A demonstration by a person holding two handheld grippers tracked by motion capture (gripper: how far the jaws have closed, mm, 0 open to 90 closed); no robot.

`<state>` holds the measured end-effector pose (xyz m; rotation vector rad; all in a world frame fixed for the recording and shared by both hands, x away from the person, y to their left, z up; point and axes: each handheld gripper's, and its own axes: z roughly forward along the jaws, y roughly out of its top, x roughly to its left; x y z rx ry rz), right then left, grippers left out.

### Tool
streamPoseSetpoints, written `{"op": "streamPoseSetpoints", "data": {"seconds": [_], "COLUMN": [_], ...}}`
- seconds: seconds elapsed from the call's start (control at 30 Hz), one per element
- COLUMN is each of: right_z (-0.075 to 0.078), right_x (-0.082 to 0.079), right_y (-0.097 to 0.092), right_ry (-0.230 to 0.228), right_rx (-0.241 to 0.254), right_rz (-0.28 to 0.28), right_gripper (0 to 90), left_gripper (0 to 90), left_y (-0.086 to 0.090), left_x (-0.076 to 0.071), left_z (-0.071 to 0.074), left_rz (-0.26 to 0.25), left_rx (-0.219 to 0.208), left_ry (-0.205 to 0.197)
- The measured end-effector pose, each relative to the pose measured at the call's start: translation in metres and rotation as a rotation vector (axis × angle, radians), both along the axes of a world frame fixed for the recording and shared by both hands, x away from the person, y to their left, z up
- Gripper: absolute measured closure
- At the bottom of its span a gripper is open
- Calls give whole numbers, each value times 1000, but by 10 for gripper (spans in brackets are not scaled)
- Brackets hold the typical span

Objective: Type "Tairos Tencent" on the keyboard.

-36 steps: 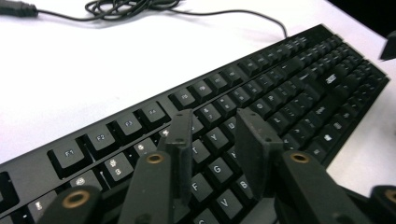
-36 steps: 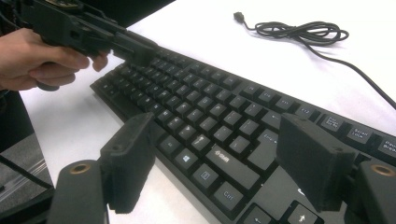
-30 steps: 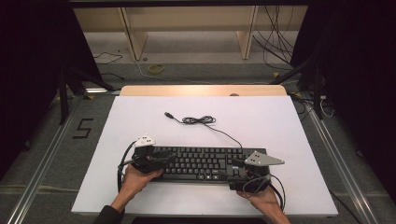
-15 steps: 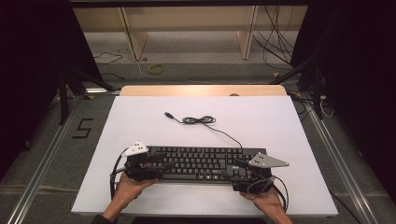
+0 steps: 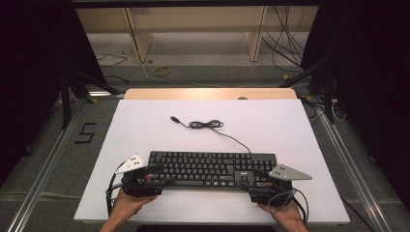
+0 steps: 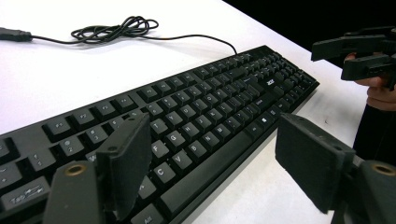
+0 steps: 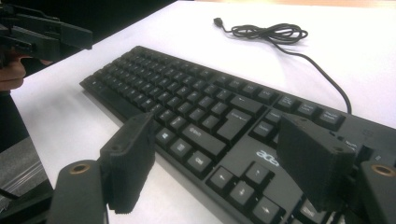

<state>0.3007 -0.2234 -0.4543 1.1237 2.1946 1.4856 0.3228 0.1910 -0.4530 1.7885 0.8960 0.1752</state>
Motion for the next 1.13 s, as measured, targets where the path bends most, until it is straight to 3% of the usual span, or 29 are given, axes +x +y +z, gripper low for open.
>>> {"op": "streamPoseSetpoints", "data": {"seconds": [0.37,1.13], "right_z": [-4,-4], "right_x": [-7,-6], "right_y": [-7,-7], "right_ry": [-7,-13], "right_rx": [0,2], "right_rz": [-14,-14], "right_gripper": [287,283], "left_gripper": [232,232], "left_y": [4,5], "left_x": [-10,-7], "left_z": [-4,-5], "left_rz": [-3,20], "left_rx": [7,-10], "left_ry": [-27,-25]}}
